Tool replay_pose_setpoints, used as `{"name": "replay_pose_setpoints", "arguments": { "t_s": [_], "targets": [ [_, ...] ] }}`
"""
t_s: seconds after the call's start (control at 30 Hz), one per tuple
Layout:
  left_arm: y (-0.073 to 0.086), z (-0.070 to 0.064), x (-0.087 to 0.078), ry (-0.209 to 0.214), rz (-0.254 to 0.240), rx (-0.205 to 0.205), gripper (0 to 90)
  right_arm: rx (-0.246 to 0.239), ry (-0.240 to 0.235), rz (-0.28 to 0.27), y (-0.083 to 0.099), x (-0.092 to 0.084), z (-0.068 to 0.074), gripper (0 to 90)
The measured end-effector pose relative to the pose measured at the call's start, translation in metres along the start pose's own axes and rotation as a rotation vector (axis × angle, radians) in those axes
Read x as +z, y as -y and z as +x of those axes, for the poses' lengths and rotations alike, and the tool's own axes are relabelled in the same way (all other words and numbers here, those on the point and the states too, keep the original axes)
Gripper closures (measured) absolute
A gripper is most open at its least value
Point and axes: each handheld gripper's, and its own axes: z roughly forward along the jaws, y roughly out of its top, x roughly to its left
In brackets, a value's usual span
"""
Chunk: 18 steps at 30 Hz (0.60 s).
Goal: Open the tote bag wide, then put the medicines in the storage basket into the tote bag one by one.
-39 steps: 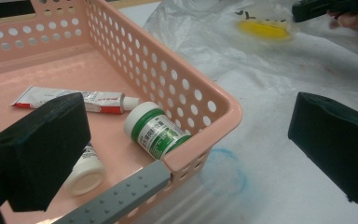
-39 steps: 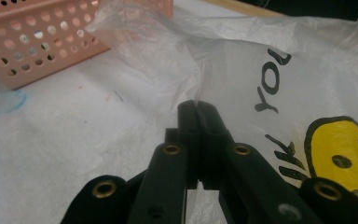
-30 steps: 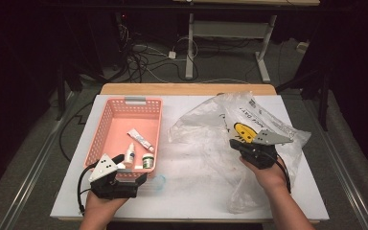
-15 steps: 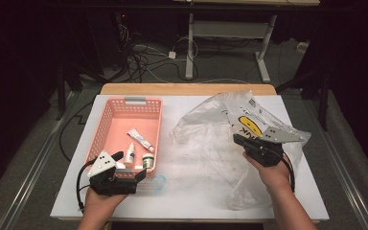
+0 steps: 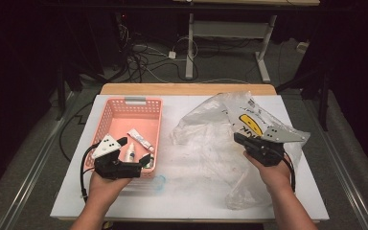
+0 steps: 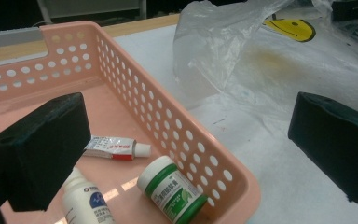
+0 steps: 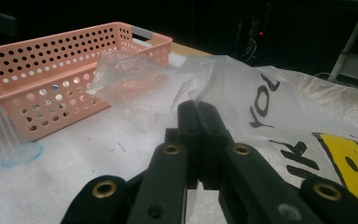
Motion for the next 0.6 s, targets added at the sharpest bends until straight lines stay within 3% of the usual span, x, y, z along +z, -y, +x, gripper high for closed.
{"name": "replay_pose_setpoints", "arguments": {
  "t_s": [0.1, 0.47, 0.6],
  "targets": [
    [-0.006, 0.002, 0.003, 0.005, 0.001, -0.013, 0.0, 0.007, 0.002, -0.004, 0.000, -0.001, -0.001, 90.0],
    [-0.033, 0.018, 0.022, -0.020, 0.027, -0.003, 0.0, 0.007, 0.010, -0.007, -0.001, -0.003, -0.002, 90.0],
    [-0.041, 0.029, 0.031, -0.023, 0.043, -0.024, 8.8, 0.011, 0.004, -0.012, 0.000, -0.005, -0.003, 90.0]
  ]
}}
